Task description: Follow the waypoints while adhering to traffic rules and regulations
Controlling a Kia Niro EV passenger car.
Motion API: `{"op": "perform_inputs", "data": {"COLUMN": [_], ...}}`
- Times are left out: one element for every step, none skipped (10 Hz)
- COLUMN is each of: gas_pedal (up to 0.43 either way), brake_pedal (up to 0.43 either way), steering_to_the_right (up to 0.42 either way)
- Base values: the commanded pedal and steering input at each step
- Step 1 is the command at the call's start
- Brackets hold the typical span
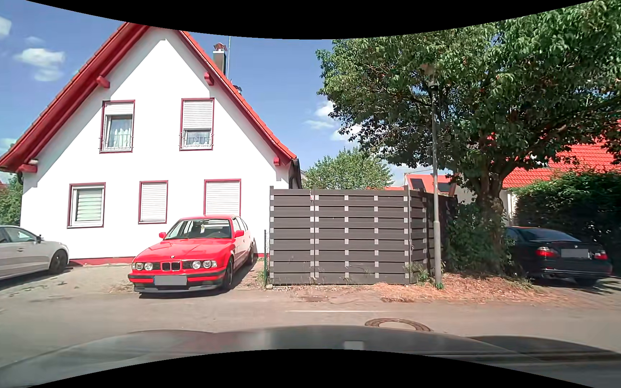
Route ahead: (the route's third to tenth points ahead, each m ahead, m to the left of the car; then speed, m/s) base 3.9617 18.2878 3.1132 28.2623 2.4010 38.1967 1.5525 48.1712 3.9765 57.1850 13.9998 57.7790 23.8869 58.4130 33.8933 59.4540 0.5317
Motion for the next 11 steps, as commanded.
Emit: {"op": "perform_inputs", "data": {"gas_pedal": [0.000,0.000,0.000,0.000,0.000,0.000,0.000,0.000,0.000,0.000,0.000], "brake_pedal": [0.085,0.085,0.085,0.085,0.085,0.091,0.085,0.085,0.085,0.000,0.000], "steering_to_the_right": [0.003,0.003,0.002,0.002,0.001,-0.001,-0.005,-0.012,-0.021,-0.050,-0.082]}}
